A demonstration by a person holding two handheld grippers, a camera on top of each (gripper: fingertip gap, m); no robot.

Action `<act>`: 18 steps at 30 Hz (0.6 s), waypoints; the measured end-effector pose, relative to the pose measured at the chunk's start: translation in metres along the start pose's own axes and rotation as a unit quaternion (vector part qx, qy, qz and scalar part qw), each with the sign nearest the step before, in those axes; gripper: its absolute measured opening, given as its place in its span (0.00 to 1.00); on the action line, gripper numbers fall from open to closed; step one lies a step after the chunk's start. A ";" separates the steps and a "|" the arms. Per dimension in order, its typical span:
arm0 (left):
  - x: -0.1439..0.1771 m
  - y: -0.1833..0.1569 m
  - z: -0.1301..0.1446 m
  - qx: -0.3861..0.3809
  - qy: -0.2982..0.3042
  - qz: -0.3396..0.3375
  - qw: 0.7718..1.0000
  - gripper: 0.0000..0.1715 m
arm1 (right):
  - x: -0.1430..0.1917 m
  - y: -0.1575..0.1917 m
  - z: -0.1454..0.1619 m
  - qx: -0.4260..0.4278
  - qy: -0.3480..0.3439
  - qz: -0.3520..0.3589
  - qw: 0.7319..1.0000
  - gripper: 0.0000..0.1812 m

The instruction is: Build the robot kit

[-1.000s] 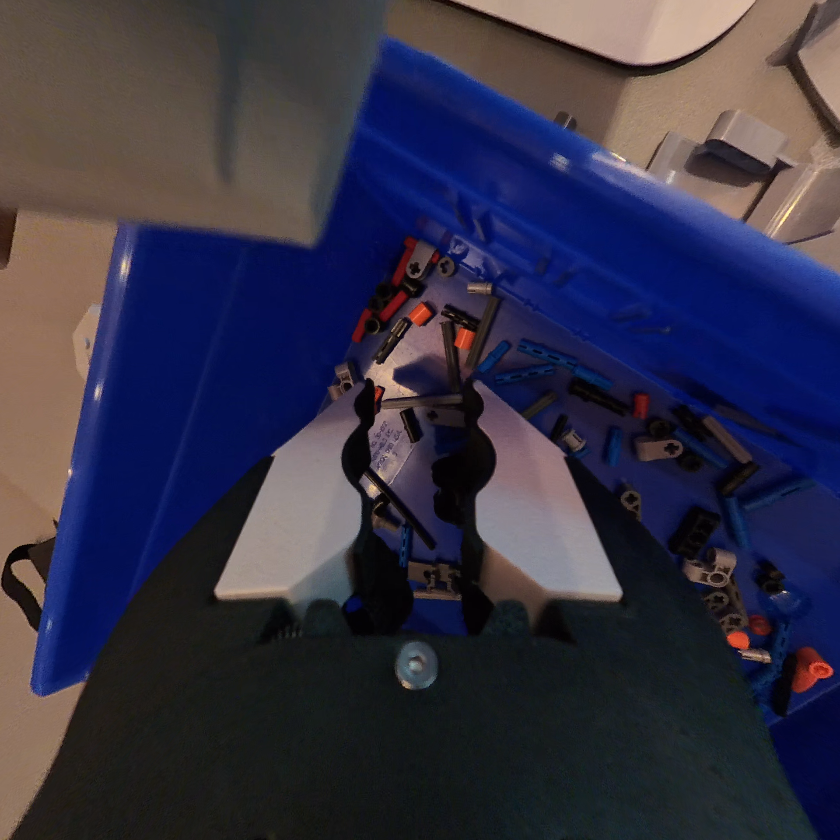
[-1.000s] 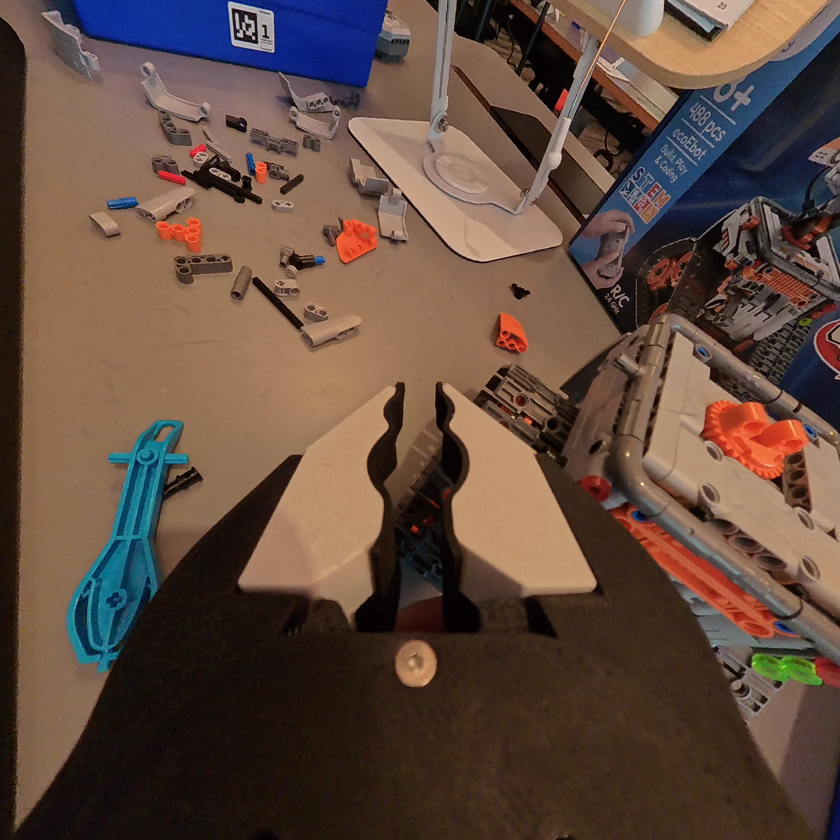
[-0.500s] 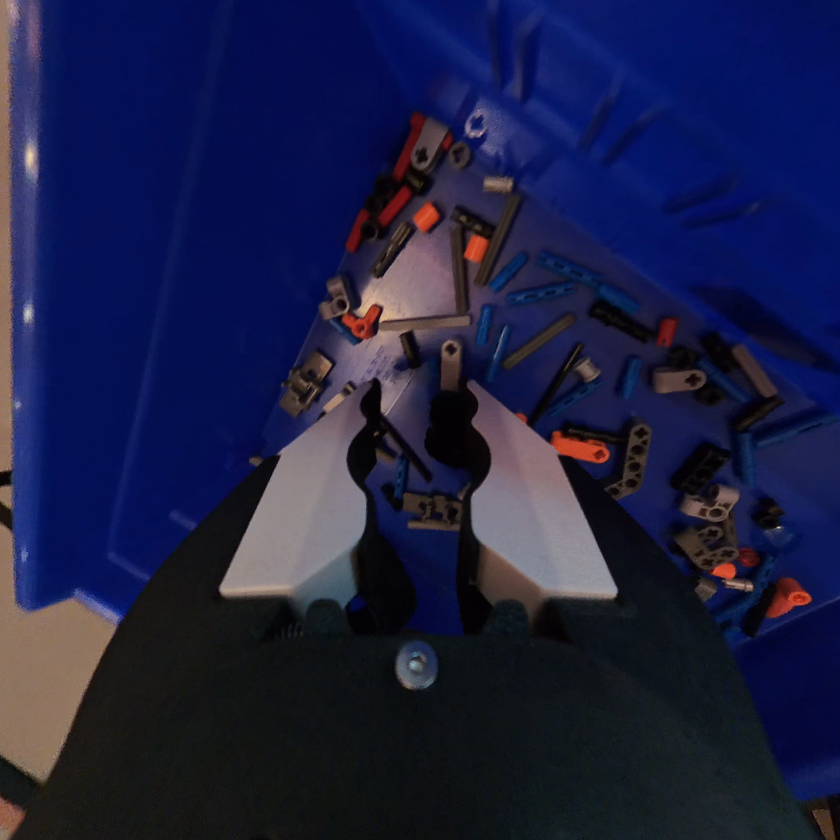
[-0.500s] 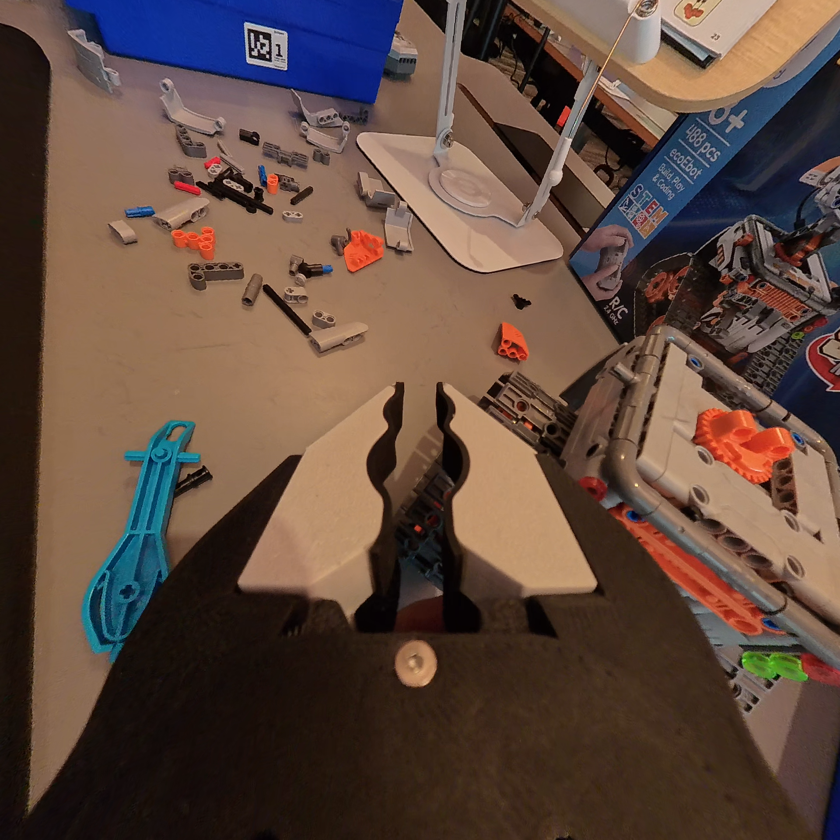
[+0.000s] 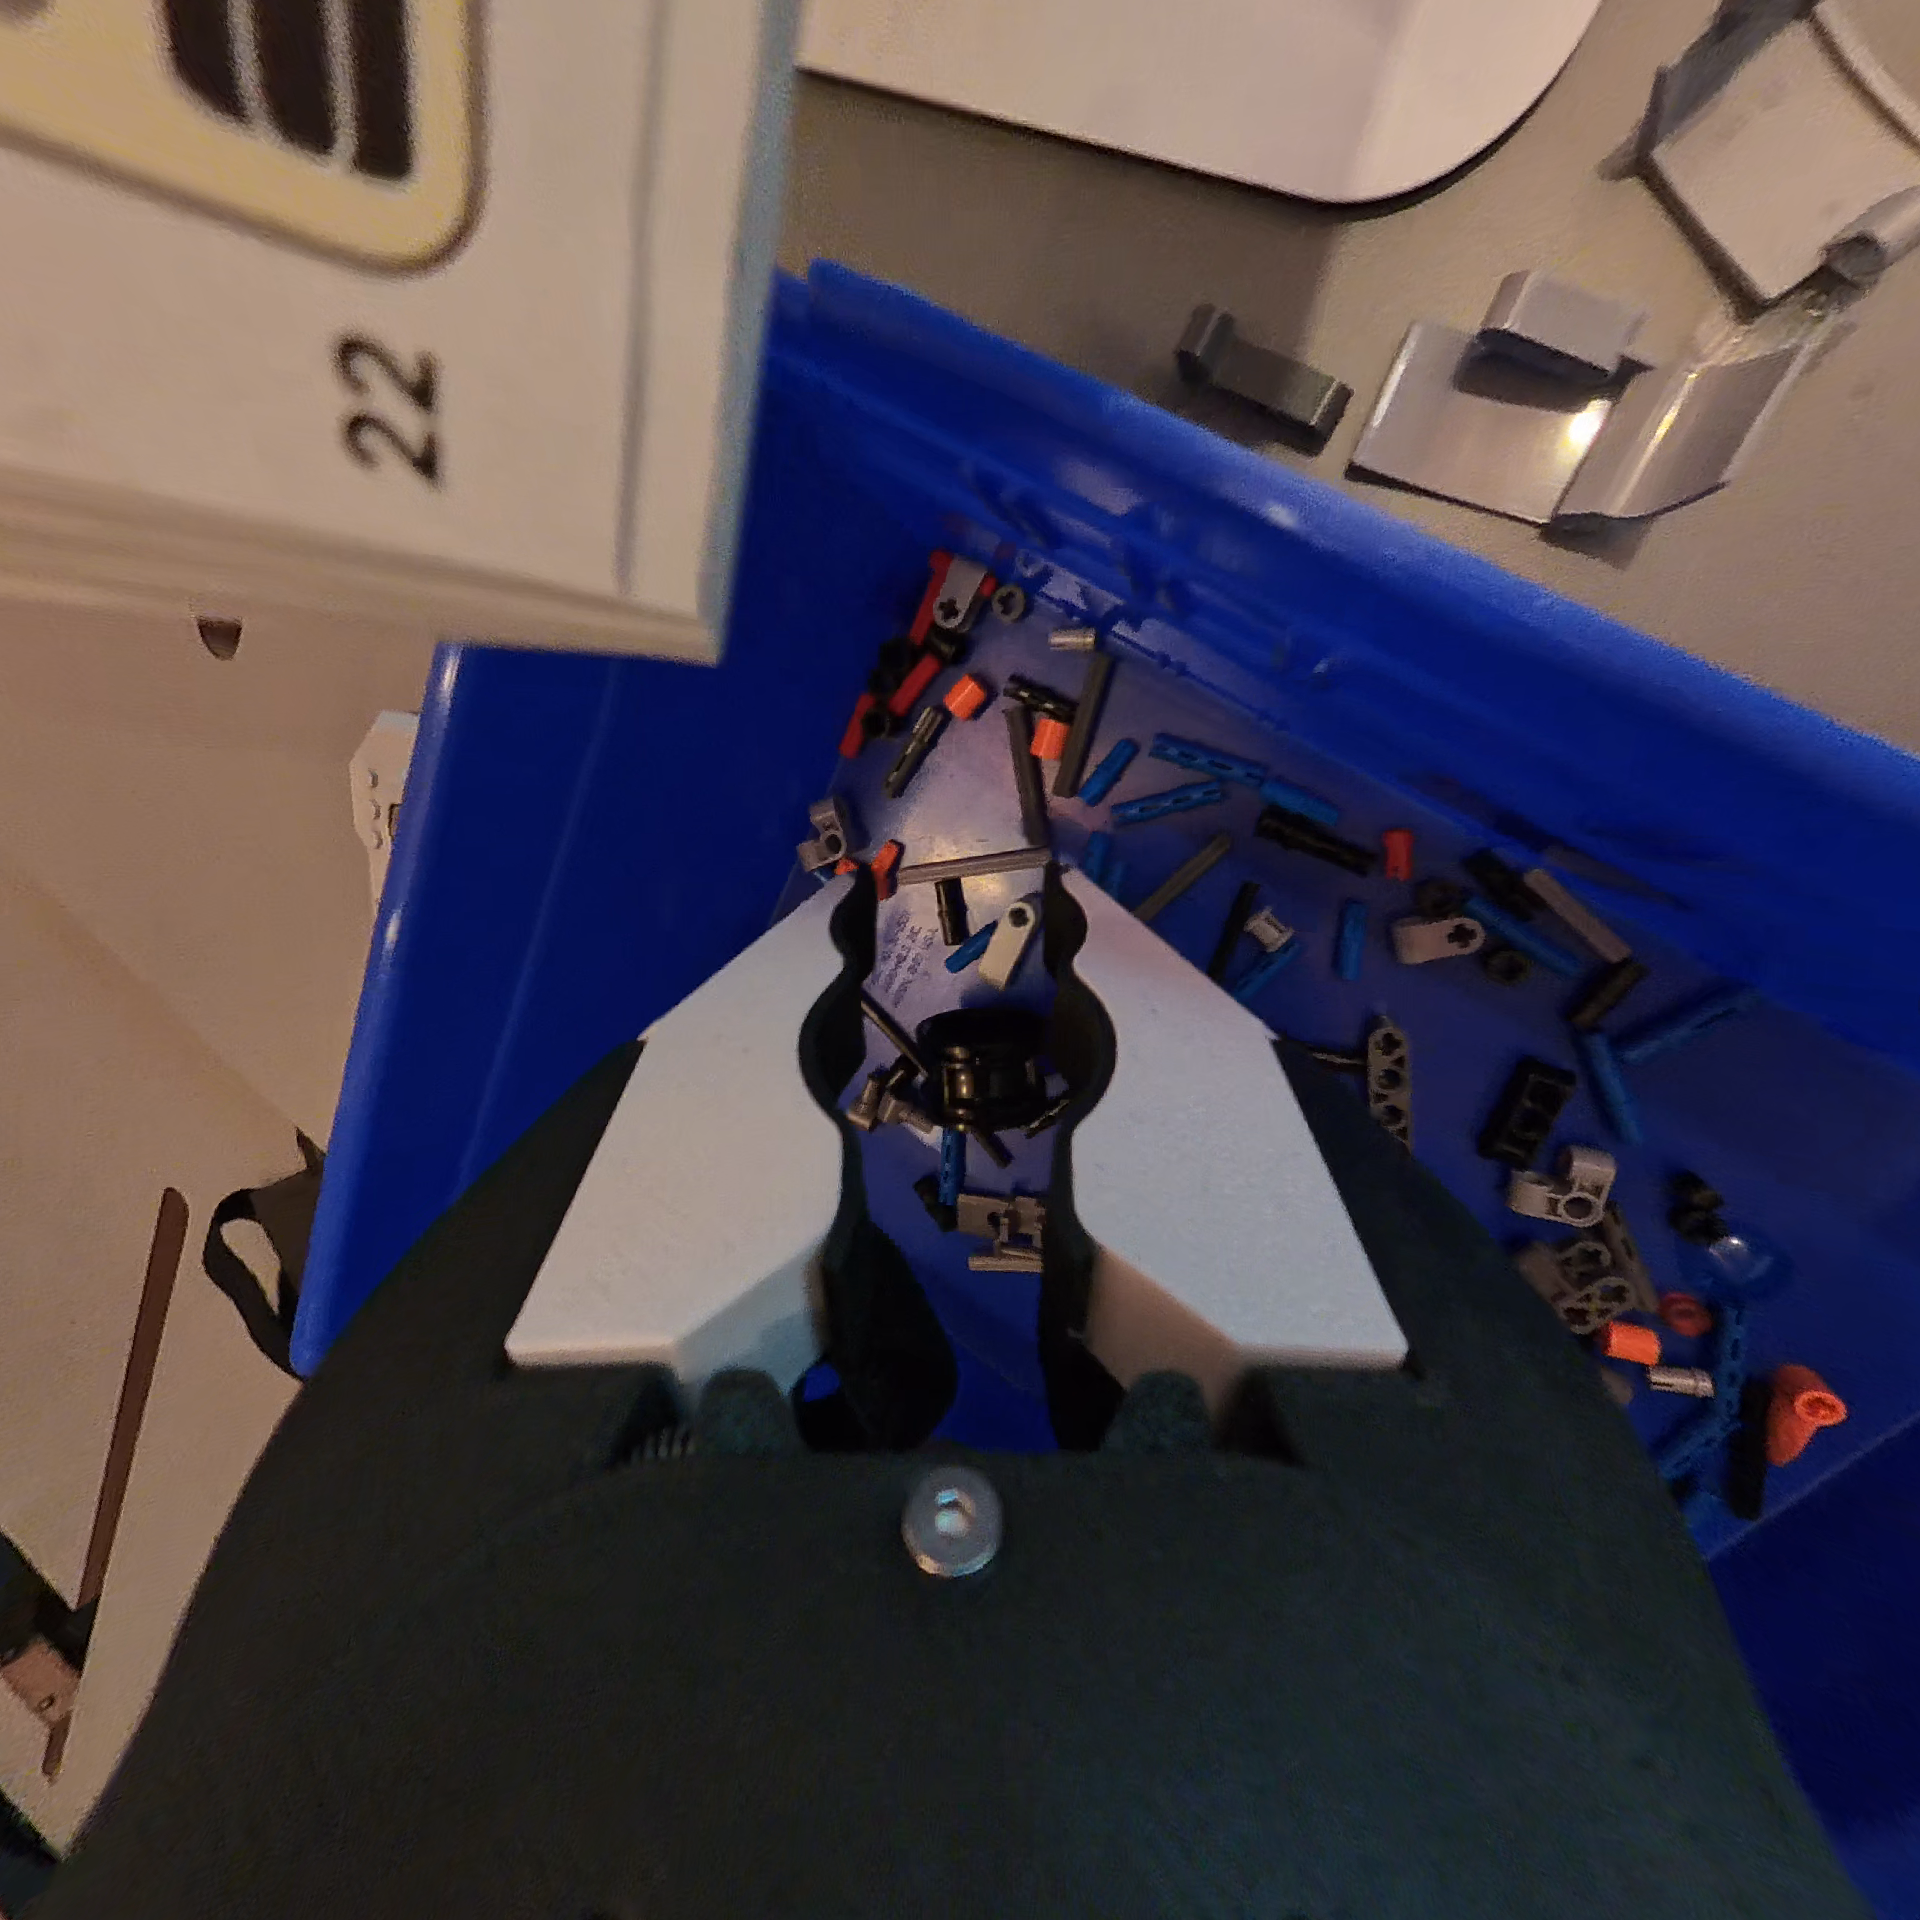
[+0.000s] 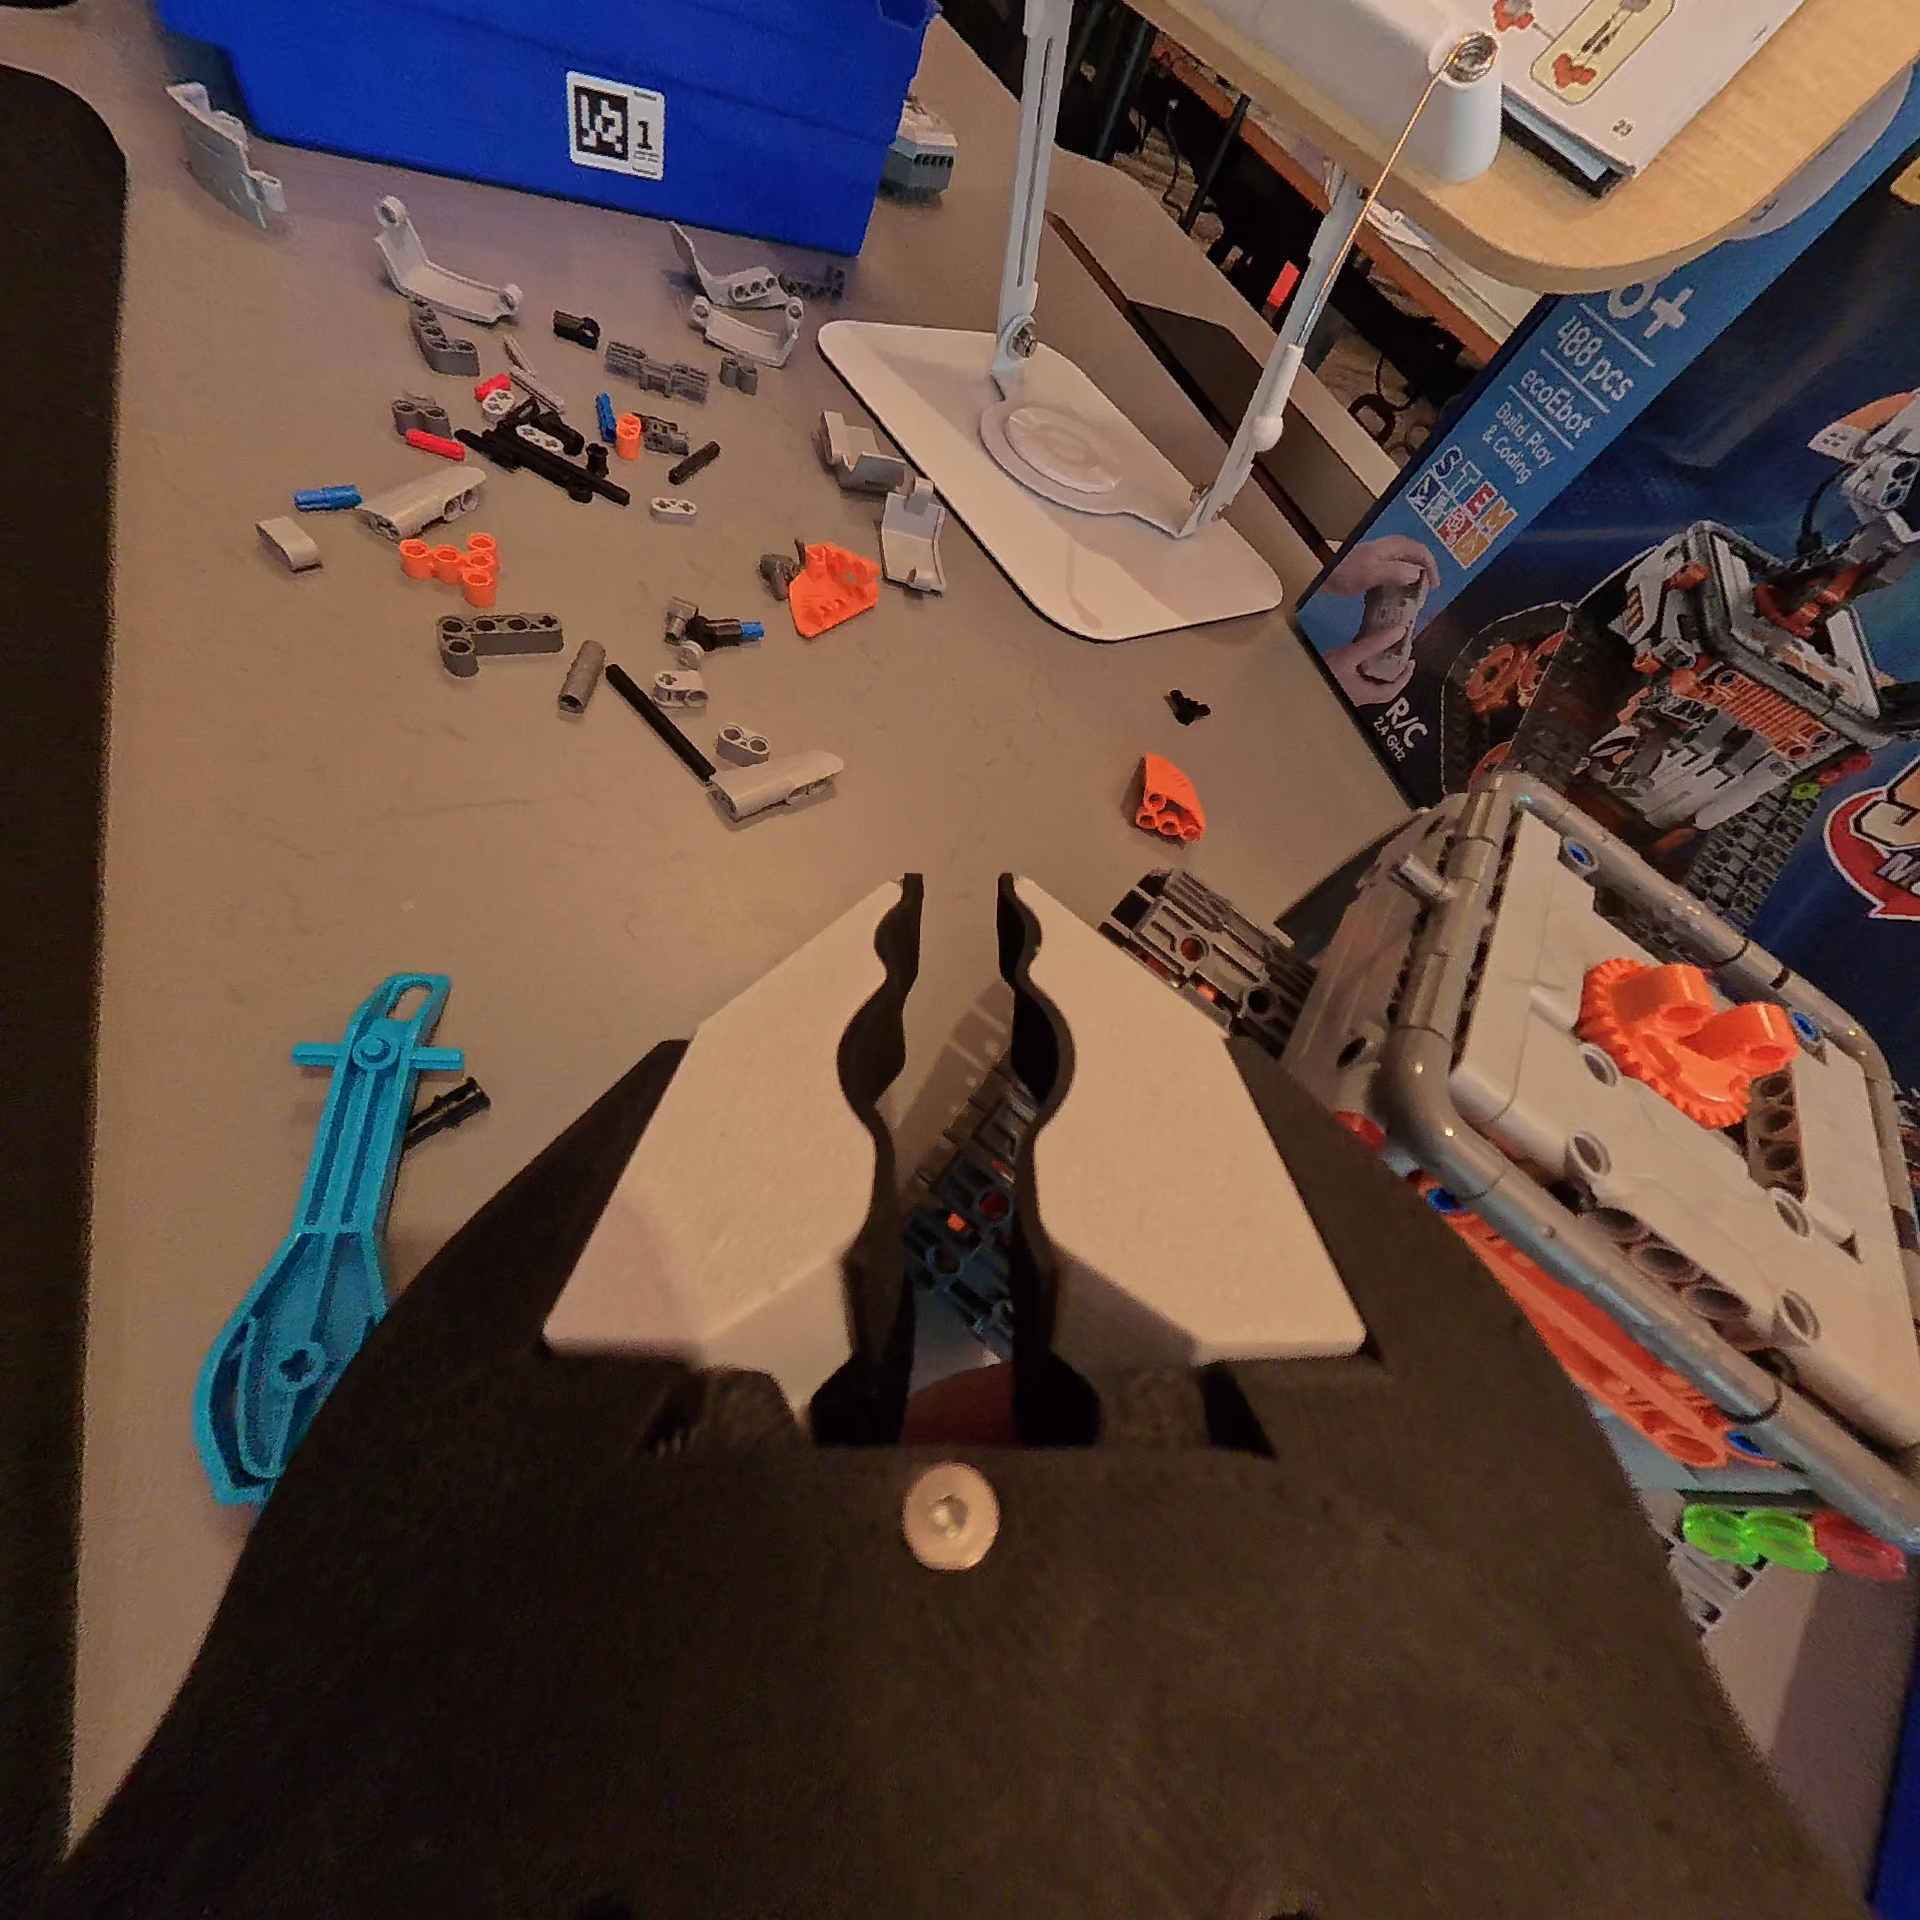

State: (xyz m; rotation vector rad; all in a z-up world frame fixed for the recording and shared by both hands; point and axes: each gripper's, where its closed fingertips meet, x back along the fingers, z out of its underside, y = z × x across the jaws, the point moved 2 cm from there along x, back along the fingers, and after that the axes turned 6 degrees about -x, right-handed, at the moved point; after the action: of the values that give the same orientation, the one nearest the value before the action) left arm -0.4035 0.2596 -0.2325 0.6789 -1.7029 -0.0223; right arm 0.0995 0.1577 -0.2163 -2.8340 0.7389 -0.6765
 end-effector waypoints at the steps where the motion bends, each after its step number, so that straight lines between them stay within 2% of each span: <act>1: 0.001 -0.001 -0.001 0.000 -0.003 0.001 1.000 0.17 | 0.000 0.000 -0.001 0.001 -0.002 0.000 1.000 0.07; 12: 0.002 -0.003 -0.003 0.007 -0.015 0.000 1.000 0.19 | 0.007 0.004 -0.007 0.012 -0.016 -0.003 1.000 0.07; 18: 0.012 0.009 0.011 0.017 0.002 -0.009 1.000 0.18 | 0.009 0.003 -0.007 0.011 -0.018 -0.001 1.000 0.07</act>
State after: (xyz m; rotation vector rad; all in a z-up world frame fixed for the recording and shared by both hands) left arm -0.4184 0.2584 -0.2213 0.7194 -1.6959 -0.0052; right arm 0.1020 0.1509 -0.2074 -2.8199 0.7201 -0.6274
